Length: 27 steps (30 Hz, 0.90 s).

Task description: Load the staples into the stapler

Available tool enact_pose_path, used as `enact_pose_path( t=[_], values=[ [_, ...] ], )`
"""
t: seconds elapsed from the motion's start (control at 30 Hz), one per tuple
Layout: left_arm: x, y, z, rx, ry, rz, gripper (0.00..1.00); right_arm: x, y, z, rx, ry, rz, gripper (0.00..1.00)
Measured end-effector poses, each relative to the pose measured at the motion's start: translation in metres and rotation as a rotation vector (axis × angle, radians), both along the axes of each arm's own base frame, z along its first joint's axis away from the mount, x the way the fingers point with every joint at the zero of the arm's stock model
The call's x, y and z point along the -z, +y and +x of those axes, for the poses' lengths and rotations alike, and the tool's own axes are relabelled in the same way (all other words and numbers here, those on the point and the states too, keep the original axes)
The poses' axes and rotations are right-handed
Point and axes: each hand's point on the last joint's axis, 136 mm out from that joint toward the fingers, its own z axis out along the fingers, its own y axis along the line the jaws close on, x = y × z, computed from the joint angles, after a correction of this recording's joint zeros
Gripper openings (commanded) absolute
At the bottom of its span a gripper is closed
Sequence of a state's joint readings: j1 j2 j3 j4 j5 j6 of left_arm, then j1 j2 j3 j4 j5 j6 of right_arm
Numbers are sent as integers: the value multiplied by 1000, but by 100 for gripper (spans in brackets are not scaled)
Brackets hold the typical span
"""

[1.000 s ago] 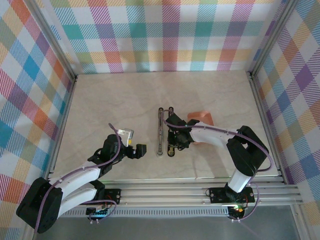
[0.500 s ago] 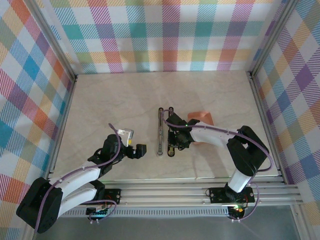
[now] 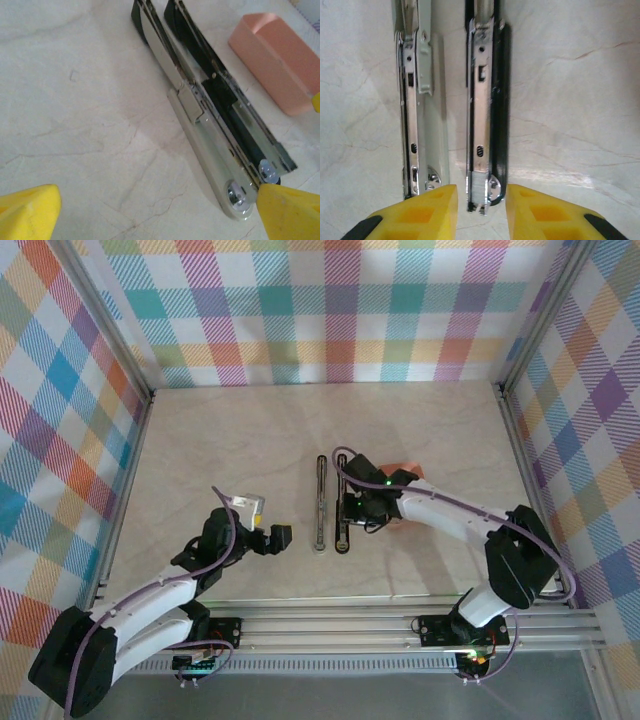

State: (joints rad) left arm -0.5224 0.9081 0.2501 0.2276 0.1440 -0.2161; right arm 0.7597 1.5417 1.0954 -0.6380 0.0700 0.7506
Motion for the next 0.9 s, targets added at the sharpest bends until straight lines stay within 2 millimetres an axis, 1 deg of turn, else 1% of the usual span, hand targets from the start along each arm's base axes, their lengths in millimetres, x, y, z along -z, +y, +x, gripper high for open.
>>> enact_pose_path(
  t=[0.07,0.2,0.3,0.4,0.43,0.57,0.7,0.8,0.9],
  values=[
    [-7,-1,3,-4,-9,-3,100,-4,-13,7,24,2,-12,33],
    [-18,-4,9,-6,-25,-10,100,-7,-50,25,110,25,-45,33],
    [-17,-4,11,-10,-19,-3,100,-9,-78,39,200,39,-57,34],
    [-12,-3,11,-14,-2,14,100,-11,-103,53,291,44,-70,36],
    [-11,-2,11,-16,0,20,100,-11,-108,57,319,47,-77,36],
    [-12,-1,12,-21,-4,27,100,-3,-118,78,409,81,-108,37],
    [-12,-1,13,-19,-8,35,100,12,-125,99,492,144,-162,37],
    [-8,-1,13,-15,-1,44,100,27,-128,109,523,186,-199,36],
    [-4,-1,12,-14,12,52,100,41,-132,113,548,224,-227,36]
  ],
)
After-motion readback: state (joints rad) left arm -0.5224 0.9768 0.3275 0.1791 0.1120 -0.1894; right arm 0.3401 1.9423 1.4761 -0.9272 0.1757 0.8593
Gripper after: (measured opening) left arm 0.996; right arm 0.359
